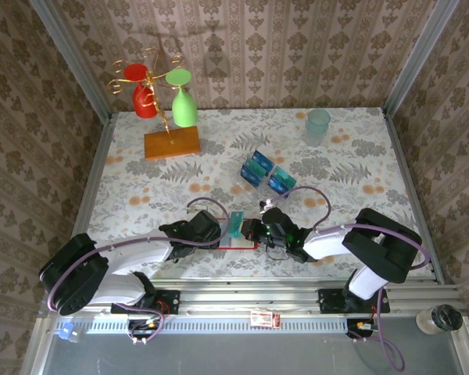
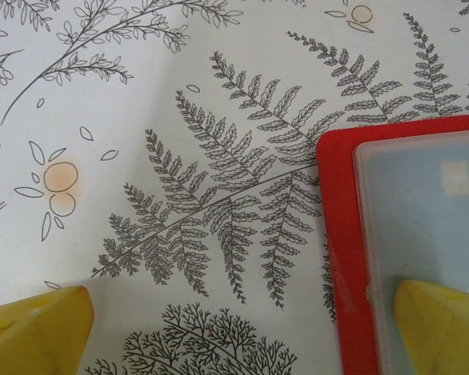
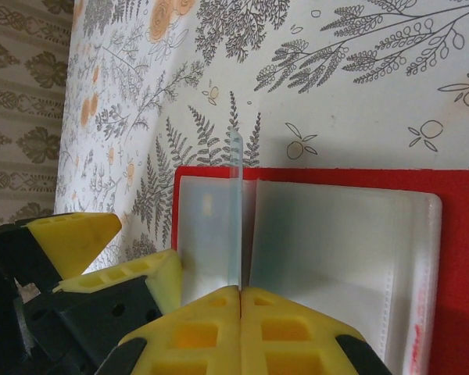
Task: Put the credit cards into the card holder
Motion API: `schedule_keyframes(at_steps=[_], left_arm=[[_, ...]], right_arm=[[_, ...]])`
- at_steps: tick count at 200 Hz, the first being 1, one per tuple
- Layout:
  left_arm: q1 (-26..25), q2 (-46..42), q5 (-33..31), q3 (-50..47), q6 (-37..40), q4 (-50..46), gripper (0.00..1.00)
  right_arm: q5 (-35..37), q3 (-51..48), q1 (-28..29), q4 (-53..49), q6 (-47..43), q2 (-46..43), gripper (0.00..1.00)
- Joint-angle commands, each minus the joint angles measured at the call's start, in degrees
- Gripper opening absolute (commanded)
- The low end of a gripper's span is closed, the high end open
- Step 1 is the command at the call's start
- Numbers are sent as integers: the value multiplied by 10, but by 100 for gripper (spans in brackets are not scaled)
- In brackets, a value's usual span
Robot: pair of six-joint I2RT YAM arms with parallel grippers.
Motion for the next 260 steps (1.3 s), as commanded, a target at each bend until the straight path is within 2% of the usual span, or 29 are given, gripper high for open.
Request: schedule_keyframes(at_steps=[1,103,260], left_arm=[[-4,10,-1,-15,-10,-20,100],[-8,15,0,-11,-10,-16,100],[-10,29,1,-6,-12,-9,100]], right_arm=[[23,-12,-3,18,8,9,0],[-9,-29,-3,43,12,37,0],[-36,-42,7,13,25,34,0]])
